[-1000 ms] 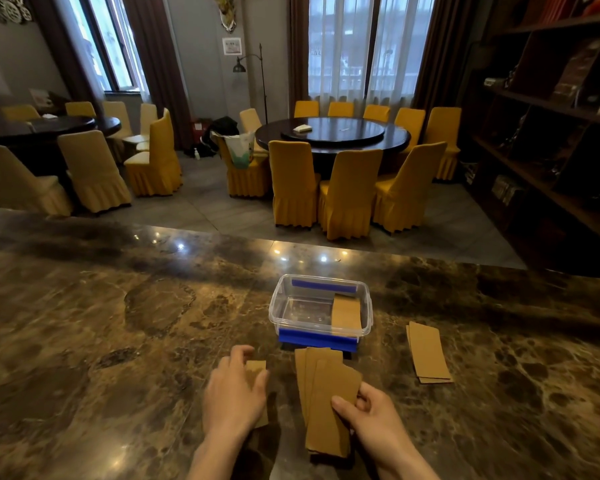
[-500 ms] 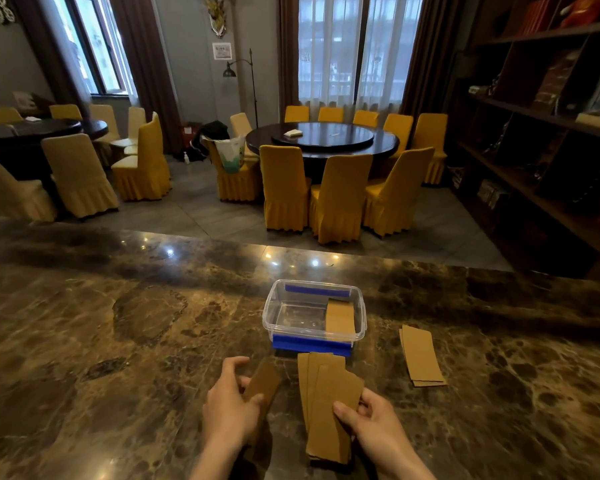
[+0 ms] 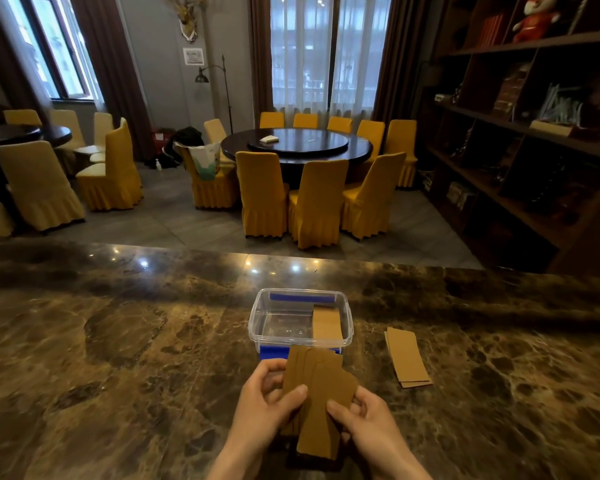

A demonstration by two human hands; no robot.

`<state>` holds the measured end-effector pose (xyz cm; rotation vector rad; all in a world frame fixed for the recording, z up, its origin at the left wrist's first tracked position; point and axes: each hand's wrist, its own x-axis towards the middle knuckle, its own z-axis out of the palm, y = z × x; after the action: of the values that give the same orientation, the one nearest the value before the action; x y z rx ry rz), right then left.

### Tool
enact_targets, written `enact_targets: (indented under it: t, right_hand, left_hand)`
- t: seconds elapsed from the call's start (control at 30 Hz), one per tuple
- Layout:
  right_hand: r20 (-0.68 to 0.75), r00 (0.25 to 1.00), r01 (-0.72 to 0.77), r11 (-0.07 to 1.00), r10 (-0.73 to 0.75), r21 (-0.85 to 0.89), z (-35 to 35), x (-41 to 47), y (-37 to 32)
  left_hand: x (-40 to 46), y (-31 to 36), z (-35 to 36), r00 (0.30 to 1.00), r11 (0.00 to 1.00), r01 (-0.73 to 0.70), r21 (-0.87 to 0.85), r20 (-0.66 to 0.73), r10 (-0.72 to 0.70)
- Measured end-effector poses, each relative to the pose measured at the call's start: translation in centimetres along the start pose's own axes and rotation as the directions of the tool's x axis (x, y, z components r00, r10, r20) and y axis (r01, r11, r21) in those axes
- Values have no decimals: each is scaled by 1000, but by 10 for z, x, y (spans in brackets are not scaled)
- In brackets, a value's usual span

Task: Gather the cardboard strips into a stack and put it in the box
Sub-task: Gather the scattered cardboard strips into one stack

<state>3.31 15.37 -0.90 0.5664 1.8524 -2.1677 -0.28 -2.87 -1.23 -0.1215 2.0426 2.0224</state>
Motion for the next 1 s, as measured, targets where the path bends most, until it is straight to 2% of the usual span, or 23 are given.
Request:
enact_targets:
  t: [0.1, 0.2, 0.43, 0.7, 0.83, 1.0]
  right_hand:
    - [-28, 999, 26, 999, -27, -23, 3, -2, -2]
    - [-69, 996, 52, 997, -57, -65, 10, -2, -4]
    - [-138, 984, 95, 988, -112, -123, 18, -2, -8]
    - [-315, 939, 110, 989, -135, -98, 1, -16, -12]
    - [-343, 927, 111, 986, -149, -127, -15, -21, -11]
    - [-346, 926, 110, 985, -150, -135, -43, -6, -13]
  left_hand:
    - [3, 0, 4, 998, 983, -29, 180, 56, 19]
    - [7, 1, 6, 995, 967, -41, 253, 94, 18]
    - [25, -3, 3, 993, 983, -28, 179, 120, 7]
    - [39, -8, 31, 968, 990, -54, 131, 249, 20]
    - [41, -9, 52, 957, 981, -104, 161, 283, 55]
    - [50, -9, 81, 963, 979, -68, 192, 269, 14]
